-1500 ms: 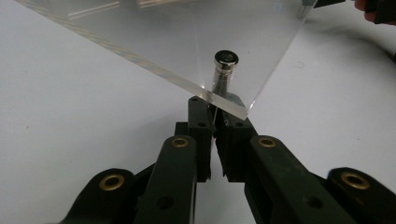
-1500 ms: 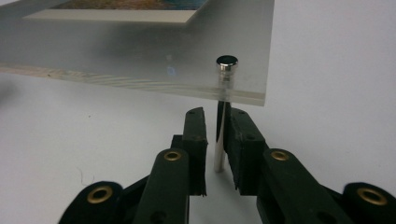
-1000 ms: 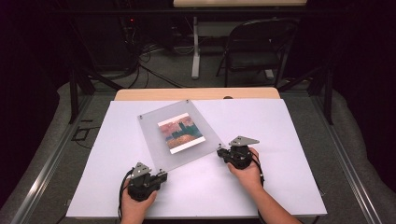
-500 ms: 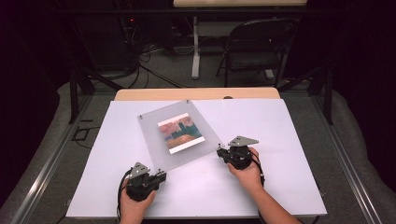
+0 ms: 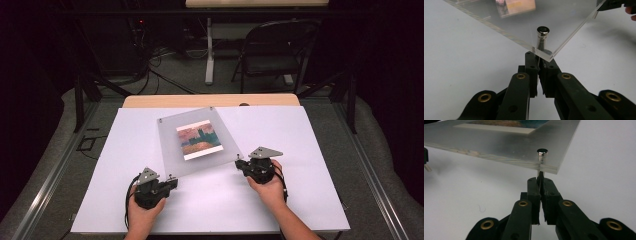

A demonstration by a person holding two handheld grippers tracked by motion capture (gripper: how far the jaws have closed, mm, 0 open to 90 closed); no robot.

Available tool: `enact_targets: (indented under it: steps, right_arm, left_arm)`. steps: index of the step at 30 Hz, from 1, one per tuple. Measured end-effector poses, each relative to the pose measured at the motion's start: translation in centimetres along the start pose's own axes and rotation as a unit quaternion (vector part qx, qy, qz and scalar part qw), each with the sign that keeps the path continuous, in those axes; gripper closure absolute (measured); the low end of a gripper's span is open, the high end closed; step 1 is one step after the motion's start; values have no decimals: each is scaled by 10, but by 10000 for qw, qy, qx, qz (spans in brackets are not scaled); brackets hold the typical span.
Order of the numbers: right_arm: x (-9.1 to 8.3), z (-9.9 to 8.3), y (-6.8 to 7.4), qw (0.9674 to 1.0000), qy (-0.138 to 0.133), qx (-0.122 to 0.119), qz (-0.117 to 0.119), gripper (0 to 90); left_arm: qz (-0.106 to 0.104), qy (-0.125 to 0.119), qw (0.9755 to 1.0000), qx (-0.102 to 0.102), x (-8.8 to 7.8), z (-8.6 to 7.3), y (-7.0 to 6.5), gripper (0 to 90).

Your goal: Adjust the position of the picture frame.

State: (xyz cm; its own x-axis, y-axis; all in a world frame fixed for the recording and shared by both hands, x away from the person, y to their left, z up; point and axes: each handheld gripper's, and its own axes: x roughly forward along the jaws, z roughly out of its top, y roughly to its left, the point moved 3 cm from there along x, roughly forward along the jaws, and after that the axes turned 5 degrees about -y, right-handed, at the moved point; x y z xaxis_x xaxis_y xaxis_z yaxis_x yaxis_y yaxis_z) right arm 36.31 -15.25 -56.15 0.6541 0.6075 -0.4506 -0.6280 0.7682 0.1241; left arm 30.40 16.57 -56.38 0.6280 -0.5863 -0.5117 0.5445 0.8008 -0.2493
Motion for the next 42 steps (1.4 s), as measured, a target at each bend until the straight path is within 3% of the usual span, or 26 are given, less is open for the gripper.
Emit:
enact_targets:
  steps: [13,17,22,29,37,42]
  right_arm:
    - [-36,1,7,9998,-54,160,-40,854]
    - [-41,-1,5,9997,-22,216,-93,855]
    - [-39,-7,-2,9995,120,253,-175,855]
    - [-32,-11,-14,9991,107,345,-220,856]
    - [-25,-11,-11,9992,165,316,-183,855]
    - [-22,-12,-13,9989,218,342,-216,853]
  left_arm:
    - [-61,-218,9997,-100,17,28,9,853]
    - [-101,-183,9998,-78,21,28,5,852]
    - [-137,-43,9999,-23,30,24,2,851]
    - [-96,15,10000,13,40,25,2,850]
    - [-42,-7,9999,-163,42,24,12,844]
    - [-55,22,9999,-150,45,22,12,843]
